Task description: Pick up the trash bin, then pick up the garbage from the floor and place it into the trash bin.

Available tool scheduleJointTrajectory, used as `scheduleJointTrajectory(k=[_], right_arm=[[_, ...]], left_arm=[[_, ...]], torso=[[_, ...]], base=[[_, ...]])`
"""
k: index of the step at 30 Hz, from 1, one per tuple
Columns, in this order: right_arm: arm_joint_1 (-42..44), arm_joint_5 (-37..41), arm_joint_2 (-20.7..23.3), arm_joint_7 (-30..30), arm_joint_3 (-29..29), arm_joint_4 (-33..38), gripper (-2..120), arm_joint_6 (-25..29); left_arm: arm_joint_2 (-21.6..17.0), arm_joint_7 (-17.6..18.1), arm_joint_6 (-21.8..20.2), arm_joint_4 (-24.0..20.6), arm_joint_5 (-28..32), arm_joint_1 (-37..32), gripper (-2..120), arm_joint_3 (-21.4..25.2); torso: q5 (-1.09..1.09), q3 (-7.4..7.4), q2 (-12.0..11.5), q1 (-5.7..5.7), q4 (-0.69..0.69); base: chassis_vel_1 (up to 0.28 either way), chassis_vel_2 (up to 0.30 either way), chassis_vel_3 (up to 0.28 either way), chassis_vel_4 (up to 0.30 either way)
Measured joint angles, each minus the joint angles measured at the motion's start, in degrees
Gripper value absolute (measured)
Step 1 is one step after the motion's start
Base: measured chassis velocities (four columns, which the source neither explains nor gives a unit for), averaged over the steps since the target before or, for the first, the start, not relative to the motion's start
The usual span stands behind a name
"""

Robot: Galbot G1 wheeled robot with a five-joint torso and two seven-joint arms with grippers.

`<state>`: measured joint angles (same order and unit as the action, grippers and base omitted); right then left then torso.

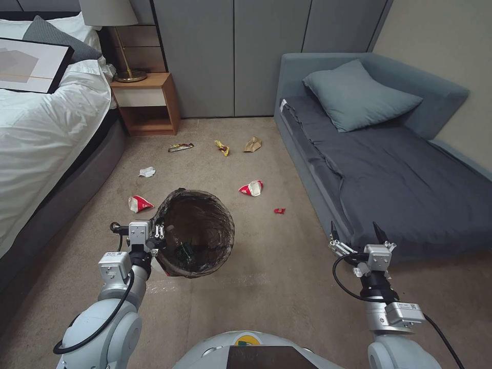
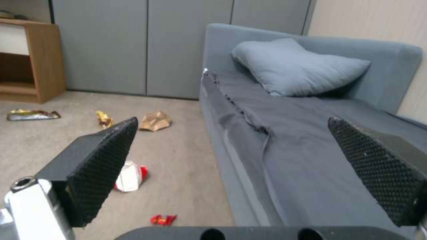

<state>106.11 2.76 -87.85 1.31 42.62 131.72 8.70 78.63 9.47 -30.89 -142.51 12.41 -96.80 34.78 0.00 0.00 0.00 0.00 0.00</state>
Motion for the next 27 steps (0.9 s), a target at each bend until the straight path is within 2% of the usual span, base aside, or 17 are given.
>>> scheduleJointTrajectory(k=[27], right_arm=[[0.3, -0.4, 0.1, -0.2, -0.8, 0.4, 100, 0.1]], left_arm=[[-0.1, -0.1, -0.1, -0.6, 0.3, -0.2, 7, -0.1]], torso=[[0.00, 0.00, 0.0, 0.00, 0.00]], base=[[-0.119, 0.117, 0.120, -0.112]])
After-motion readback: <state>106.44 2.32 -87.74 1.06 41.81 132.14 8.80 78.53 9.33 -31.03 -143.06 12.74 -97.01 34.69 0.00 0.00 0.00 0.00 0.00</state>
